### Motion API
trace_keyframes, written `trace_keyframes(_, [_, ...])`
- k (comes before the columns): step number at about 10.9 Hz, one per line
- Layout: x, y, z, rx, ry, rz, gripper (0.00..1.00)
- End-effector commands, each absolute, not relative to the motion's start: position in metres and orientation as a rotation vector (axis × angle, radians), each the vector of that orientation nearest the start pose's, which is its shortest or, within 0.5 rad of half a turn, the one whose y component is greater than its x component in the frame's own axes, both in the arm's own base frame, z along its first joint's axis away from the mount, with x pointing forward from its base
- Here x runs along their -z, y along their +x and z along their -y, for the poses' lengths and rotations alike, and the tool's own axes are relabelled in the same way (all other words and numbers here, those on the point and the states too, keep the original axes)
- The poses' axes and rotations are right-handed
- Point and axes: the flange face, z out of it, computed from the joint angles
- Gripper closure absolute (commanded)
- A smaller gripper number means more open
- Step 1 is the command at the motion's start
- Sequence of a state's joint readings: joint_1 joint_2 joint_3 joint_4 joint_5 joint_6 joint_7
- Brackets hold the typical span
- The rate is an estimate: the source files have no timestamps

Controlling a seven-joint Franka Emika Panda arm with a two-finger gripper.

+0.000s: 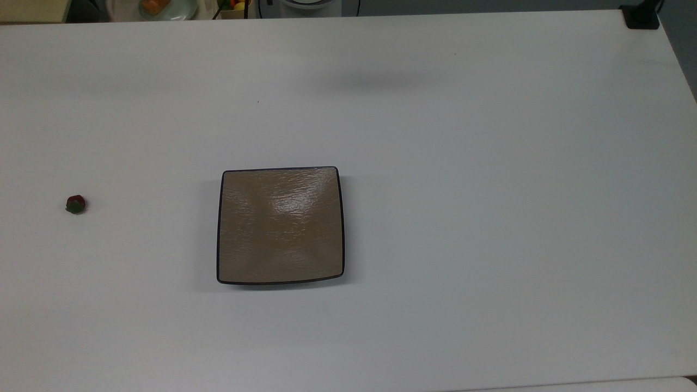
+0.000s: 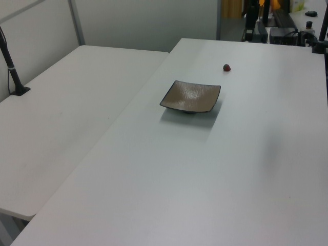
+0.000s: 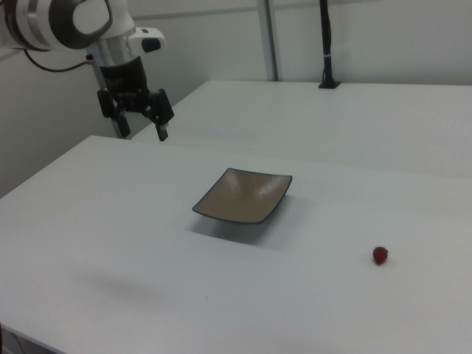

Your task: Strawberries on a ceramic plate

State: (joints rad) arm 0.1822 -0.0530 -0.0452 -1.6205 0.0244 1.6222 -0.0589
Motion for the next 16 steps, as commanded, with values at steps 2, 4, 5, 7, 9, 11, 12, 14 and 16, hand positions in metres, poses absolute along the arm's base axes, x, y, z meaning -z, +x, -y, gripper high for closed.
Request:
trace_keyframes(2, [-0.627,0.531,-0.072,0.08,-3.089,0.266,0.0])
trace_keyframes(4, [-0.627,0.531,-0.071,0.078,-3.09,0.264,0.0])
trace_keyframes(5, [-0.627,0.532,-0.071,0.08,-3.089,0.264,0.0])
trace_keyframes(7, [-0.624,0.534,-0.073,0.078,-3.088,0.287,0.0])
trace_keyframes(9, [-0.621,0.537,-0.072,0.072,-3.089,0.292,0.0])
trace_keyframes(11, [-0.618,0.536,-0.069,0.041,-3.077,0.42,0.0])
trace_keyframes(12, [-0.619,0.537,-0.062,0.049,-3.075,0.439,0.0])
trace_keyframes(14, [-0.621,0.54,-0.043,0.066,-3.072,0.458,0.0])
trace_keyframes(16, [-0.613,0.546,-0.026,0.049,-3.073,0.465,0.0])
